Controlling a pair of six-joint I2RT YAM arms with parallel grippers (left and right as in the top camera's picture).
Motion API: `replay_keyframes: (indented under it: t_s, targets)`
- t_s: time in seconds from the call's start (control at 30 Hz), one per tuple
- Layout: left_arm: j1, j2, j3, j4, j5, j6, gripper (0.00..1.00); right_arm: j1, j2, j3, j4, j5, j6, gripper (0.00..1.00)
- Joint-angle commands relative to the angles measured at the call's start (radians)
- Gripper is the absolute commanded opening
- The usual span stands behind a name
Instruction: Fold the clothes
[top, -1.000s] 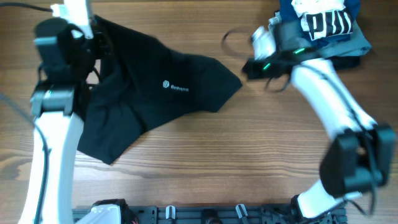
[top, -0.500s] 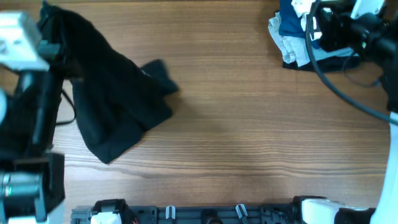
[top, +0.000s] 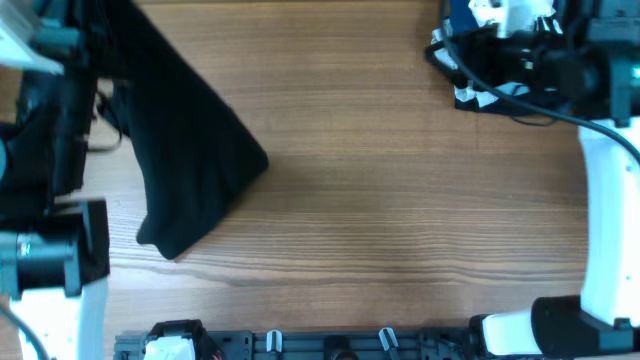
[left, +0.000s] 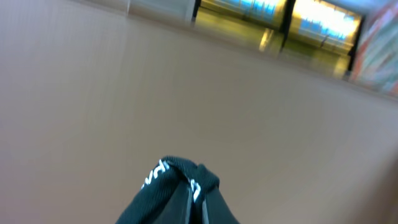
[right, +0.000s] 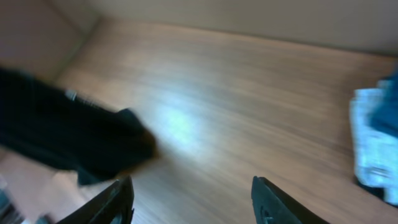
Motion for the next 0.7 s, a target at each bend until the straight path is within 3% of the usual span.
replay_keyframes:
  t_s: [0.0,0.23,0.37,0.67]
  targets:
    - [-0.005,0.09,0.023,0.153,0.027,-0.187,0.04,0.102,0.038,-0.001,0.021,-0.055,-0.015,0.64]
    - [-0.039,0.206,0.029,0.235,-0.014,-0.219,0.04,0.298,0.083,-0.001,0.166,-0.046,0.08,0.71]
    - [-0.073,0.201,0.064,0.233,-0.028,-0.159,0.04,0.391,0.153,-0.002,0.264,-0.038,0.139,0.79]
    - [-0.084,0.173,0.229,0.051,-0.037,-0.144,0.04,0.516,0.349,-0.002,0.402,-0.013,0.143,0.86]
